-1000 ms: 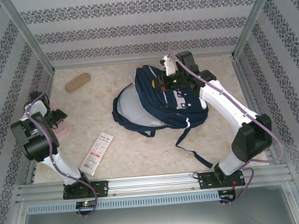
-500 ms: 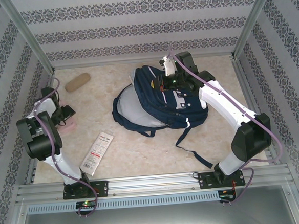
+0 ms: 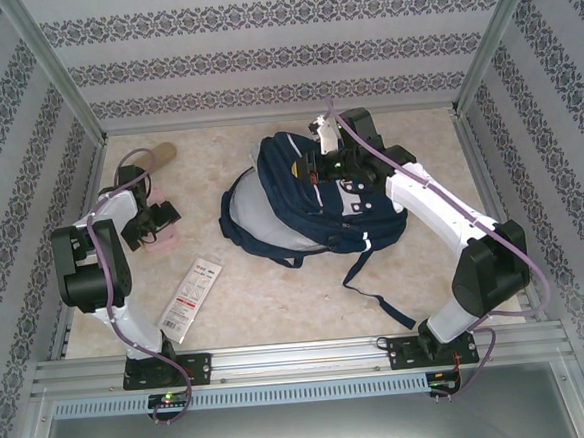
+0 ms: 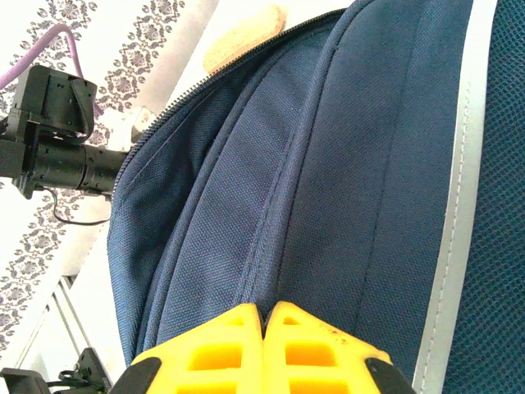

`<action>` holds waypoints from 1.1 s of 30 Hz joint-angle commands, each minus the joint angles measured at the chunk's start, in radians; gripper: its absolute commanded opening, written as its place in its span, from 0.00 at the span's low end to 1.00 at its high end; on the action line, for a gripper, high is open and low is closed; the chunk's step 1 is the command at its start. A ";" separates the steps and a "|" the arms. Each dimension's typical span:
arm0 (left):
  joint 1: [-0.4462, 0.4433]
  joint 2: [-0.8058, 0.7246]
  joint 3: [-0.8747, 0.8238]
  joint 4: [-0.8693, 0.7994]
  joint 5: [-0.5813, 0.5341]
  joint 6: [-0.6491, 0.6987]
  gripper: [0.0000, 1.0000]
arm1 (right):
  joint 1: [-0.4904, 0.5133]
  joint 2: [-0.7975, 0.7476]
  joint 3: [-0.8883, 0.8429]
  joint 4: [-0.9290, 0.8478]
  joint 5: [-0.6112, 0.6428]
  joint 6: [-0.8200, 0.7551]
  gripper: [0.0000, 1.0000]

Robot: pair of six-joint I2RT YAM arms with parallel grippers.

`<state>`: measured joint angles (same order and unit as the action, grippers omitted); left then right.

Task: Pack the student bag
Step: Move the loose stationery to the middle-left of the table, then pick up the loose stationery from the middle-left of the table.

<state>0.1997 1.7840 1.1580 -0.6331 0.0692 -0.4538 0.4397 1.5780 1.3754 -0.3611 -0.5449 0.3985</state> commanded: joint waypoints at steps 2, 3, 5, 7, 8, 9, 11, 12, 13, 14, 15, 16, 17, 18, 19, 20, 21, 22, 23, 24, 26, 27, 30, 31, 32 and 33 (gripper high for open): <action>-0.005 0.039 0.043 -0.136 -0.024 0.107 1.00 | 0.002 -0.053 -0.023 0.079 -0.016 0.013 0.00; -0.005 0.034 0.055 -0.141 -0.024 0.126 1.00 | 0.002 -0.055 -0.029 0.086 -0.018 0.016 0.00; -0.005 0.029 0.074 -0.154 -0.025 0.149 1.00 | 0.002 -0.054 -0.038 0.097 -0.020 0.022 0.00; -0.005 0.028 0.089 -0.164 -0.026 0.172 1.00 | 0.002 -0.051 -0.048 0.111 -0.024 0.031 0.00; -0.005 0.025 0.092 -0.166 -0.030 0.184 1.00 | 0.002 -0.050 -0.052 0.118 -0.027 0.034 0.00; -0.005 0.018 0.090 -0.162 -0.020 0.200 1.00 | 0.002 -0.050 -0.055 0.124 -0.030 0.039 0.00; -0.005 0.009 0.084 -0.153 -0.010 0.231 1.00 | 0.002 -0.049 -0.059 0.128 -0.029 0.039 0.00; -0.005 0.010 0.082 -0.151 -0.018 0.238 1.00 | 0.002 -0.050 -0.061 0.129 -0.030 0.039 0.00; -0.005 0.016 0.083 -0.151 -0.017 0.246 1.00 | 0.002 -0.049 -0.062 0.131 -0.030 0.039 0.00; -0.005 0.026 0.083 -0.151 -0.009 0.254 1.00 | 0.002 -0.050 -0.064 0.131 -0.031 0.037 0.00; -0.005 0.035 0.082 -0.147 0.000 0.260 1.00 | 0.001 -0.049 -0.064 0.134 -0.032 0.037 0.00; -0.005 0.042 0.081 -0.143 0.011 0.266 1.00 | 0.001 -0.049 -0.064 0.134 -0.034 0.036 0.00; -0.008 0.052 0.081 -0.142 0.011 0.269 1.00 | 0.000 -0.046 -0.064 0.134 -0.034 0.036 0.00; -0.009 0.063 0.083 -0.142 0.003 0.269 1.00 | -0.001 -0.044 -0.064 0.133 -0.037 0.037 0.00; -0.009 0.071 0.083 -0.144 -0.001 0.270 1.00 | -0.001 -0.044 -0.062 0.134 -0.039 0.037 0.00; -0.011 0.078 0.083 -0.143 -0.004 0.270 1.00 | -0.002 -0.044 -0.062 0.134 -0.039 0.037 0.00; -0.011 0.087 0.082 -0.142 -0.008 0.270 1.00 | -0.004 -0.043 -0.062 0.133 -0.039 0.037 0.00; -0.011 0.093 0.080 -0.140 -0.012 0.271 1.00 | -0.005 -0.042 -0.063 0.133 -0.040 0.037 0.00; -0.012 0.101 0.081 -0.139 -0.015 0.270 1.00 | -0.006 -0.040 -0.063 0.134 -0.042 0.038 0.00; -0.013 0.108 0.080 -0.138 -0.014 0.270 1.00 | -0.007 -0.039 -0.062 0.135 -0.044 0.039 0.00; -0.013 0.114 0.081 -0.135 -0.008 0.264 0.96 | -0.009 -0.036 -0.060 0.136 -0.046 0.040 0.00; -0.014 0.112 0.079 -0.132 -0.001 0.263 0.92 | -0.009 -0.033 -0.058 0.136 -0.048 0.040 0.00; -0.015 0.090 0.076 -0.133 0.004 0.253 0.83 | -0.009 -0.027 -0.056 0.141 -0.049 0.045 0.00; -0.016 0.077 0.070 -0.130 0.003 0.247 0.83 | -0.009 -0.025 -0.056 0.142 -0.050 0.045 0.00; -0.017 0.062 0.065 -0.127 0.006 0.241 0.82 | -0.009 -0.024 -0.055 0.143 -0.050 0.046 0.00; -0.017 0.047 0.060 -0.129 0.011 0.234 0.79 | -0.010 -0.024 -0.053 0.143 -0.050 0.047 0.00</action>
<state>0.1959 1.8774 1.2285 -0.7441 0.0731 -0.2096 0.4404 1.5604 1.3170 -0.2794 -0.5663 0.4435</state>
